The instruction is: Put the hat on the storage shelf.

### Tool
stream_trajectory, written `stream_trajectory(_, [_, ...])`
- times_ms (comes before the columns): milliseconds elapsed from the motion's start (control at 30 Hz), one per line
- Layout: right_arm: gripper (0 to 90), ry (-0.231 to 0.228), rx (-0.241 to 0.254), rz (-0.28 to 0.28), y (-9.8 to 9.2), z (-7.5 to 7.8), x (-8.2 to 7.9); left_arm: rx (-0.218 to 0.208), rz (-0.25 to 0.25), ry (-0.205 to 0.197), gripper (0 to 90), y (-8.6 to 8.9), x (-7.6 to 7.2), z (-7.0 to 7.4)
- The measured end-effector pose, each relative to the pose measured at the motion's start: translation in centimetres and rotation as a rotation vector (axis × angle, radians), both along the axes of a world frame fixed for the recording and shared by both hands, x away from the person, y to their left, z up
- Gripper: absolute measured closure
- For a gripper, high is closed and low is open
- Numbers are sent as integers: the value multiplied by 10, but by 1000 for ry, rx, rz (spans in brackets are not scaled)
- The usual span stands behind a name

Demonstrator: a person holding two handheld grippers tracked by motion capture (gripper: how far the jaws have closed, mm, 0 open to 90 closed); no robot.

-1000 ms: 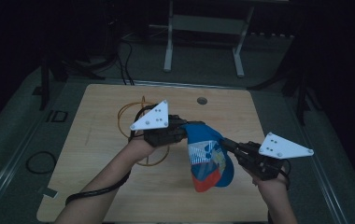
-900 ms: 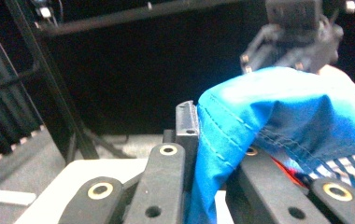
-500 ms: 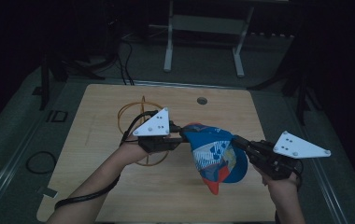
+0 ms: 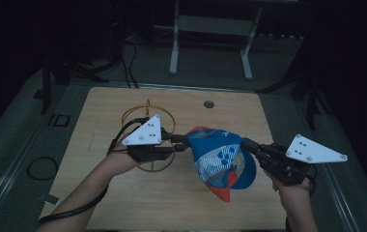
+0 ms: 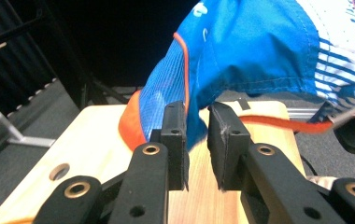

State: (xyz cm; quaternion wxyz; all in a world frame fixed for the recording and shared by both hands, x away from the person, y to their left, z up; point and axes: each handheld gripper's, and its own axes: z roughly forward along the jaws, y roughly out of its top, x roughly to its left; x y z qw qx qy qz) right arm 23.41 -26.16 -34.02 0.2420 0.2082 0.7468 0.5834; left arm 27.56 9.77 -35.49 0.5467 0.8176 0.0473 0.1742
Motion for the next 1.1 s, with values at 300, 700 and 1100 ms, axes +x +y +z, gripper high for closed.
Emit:
stream_trajectory(300, [900, -12, 6, -1, 2, 8, 2, -50, 60, 6, 723, 34, -14, 1])
stream_trajectory(700, [900, -19, 8, 19, 33, 30, 26, -155, 277, 17, 339, 97, -38, -31])
stream_trajectory(1100, [900, -10, 30, 55, 84, 52, 59, -222, 583, 9, 25, 136, -56, -98])
